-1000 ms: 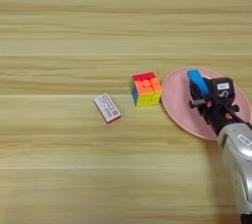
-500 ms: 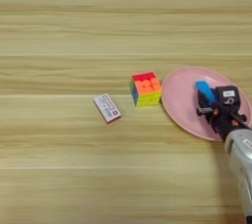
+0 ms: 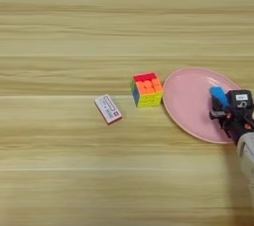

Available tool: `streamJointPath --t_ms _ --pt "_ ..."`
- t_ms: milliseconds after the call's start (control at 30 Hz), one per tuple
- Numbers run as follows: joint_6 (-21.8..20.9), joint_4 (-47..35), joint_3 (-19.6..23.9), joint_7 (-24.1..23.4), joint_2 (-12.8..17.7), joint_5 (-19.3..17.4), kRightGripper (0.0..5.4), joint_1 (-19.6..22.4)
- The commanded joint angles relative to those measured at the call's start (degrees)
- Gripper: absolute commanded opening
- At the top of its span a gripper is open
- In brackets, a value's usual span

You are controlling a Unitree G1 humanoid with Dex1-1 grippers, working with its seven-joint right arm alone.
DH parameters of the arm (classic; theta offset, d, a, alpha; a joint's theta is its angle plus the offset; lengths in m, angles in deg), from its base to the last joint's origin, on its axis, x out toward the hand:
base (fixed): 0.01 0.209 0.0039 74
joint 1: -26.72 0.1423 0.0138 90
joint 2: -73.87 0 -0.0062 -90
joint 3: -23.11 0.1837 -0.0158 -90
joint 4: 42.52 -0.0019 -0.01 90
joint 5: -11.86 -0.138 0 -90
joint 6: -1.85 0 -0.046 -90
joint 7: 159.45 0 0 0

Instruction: Move the objects on the table

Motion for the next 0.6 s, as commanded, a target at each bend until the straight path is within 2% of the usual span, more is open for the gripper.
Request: streamJointPath --t_ms 33,467,600 --pt "-1.3 -1.0 0.6 -0.6 2.0 0.2 1.41 2.8" --pt "-0.3 -0.7 -0.9 0.1 2.5 1.6 1.41 2.2" --pt "-0.2 -0.6 -1.2 0.2 2.6 1.7 2.04 2.2"
